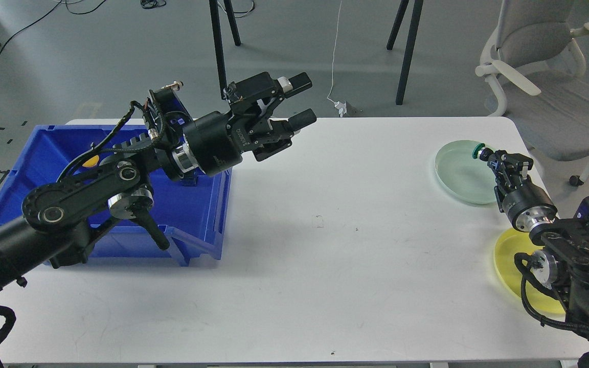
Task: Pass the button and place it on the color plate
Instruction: 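Carry the green button with the right gripper to the pale green plate, then lower the green button onto the pale green plate and release it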
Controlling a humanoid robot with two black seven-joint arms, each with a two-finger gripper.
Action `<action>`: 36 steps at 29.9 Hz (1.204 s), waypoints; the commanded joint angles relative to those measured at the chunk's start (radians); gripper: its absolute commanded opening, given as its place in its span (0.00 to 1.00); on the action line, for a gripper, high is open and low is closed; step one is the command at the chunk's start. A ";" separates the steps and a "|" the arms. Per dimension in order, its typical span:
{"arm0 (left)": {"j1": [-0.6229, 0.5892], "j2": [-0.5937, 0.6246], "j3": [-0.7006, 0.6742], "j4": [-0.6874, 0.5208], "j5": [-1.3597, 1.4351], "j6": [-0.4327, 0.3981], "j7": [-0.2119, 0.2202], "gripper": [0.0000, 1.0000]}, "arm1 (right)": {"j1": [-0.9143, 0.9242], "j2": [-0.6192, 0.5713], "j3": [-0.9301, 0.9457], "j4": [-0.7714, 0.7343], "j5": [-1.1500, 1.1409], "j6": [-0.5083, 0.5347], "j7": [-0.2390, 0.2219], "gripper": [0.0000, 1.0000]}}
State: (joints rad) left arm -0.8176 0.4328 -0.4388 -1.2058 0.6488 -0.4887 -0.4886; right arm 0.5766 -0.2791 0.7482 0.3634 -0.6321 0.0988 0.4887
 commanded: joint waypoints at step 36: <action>0.003 0.000 0.000 -0.001 0.000 0.000 0.000 0.79 | 0.019 0.043 -0.021 -0.080 0.003 -0.002 0.000 0.59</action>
State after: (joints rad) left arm -0.8148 0.4326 -0.4387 -1.2073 0.6489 -0.4887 -0.4886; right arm 0.5936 -0.2362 0.7271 0.2837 -0.6297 0.0967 0.4887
